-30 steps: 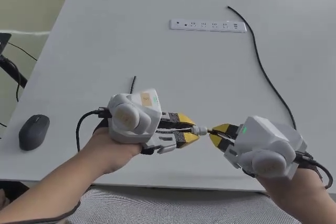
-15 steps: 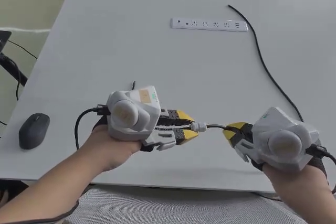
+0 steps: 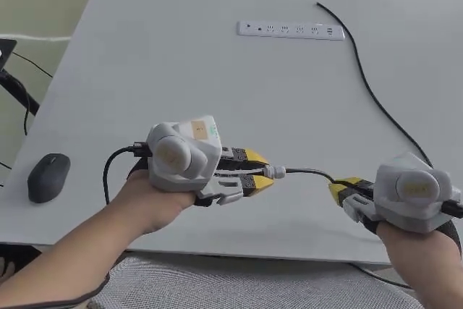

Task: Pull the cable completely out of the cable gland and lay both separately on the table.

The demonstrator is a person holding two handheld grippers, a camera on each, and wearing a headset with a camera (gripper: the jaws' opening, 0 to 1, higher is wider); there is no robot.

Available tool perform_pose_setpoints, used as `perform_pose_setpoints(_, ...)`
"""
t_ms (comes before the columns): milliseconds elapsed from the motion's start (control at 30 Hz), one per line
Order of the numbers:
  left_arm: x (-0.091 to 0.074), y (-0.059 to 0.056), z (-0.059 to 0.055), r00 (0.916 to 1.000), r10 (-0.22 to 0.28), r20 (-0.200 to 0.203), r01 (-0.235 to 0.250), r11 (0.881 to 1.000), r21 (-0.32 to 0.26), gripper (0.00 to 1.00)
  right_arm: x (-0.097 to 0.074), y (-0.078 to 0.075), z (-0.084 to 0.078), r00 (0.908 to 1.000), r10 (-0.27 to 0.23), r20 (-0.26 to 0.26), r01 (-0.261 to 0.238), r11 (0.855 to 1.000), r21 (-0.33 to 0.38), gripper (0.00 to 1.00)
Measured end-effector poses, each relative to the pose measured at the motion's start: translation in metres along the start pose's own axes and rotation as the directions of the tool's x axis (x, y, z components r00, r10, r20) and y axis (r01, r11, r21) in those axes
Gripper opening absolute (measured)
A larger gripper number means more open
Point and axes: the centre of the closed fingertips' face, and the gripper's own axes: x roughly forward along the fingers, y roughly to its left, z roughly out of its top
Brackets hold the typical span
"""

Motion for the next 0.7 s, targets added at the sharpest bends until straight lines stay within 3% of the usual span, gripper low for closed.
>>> perform_pose_setpoints(133, 0.001, -0.001, -0.001, 1.0, -0.001, -0.005, 0.001, 1.0, 0.002, 0.15, 0.002, -0.008, -0.011, 0.9997, -0.017, -0.019, 0.019, 0.996, 0.087, 0.0)
perform_pose_setpoints(233, 0.001, -0.001, 0.0, 1.0, -0.002, -0.001, 0.002, 1.0, 0.0, 0.15, 0.003, -0.012, -0.014, 0.9997, -0.018, -0.016, 0.021, 0.982, 0.186, 0.0)
perform_pose_setpoints(400, 0.001, -0.001, 0.0, 1.0, -0.001, -0.001, 0.001, 1.0, 0.0, 0.15, 0.003, -0.01, -0.013, 0.9996, -0.025, -0.017, 0.027, 0.991, 0.132, 0.0)
perform_pose_setpoints(700, -0.001, 0.0, -0.001, 1.0, 0.005, -0.004, -0.005, 1.0, -0.001, 0.15, -0.001, -0.007, -0.015, 0.9999, -0.012, -0.01, 0.014, 0.99, 0.141, 0.01)
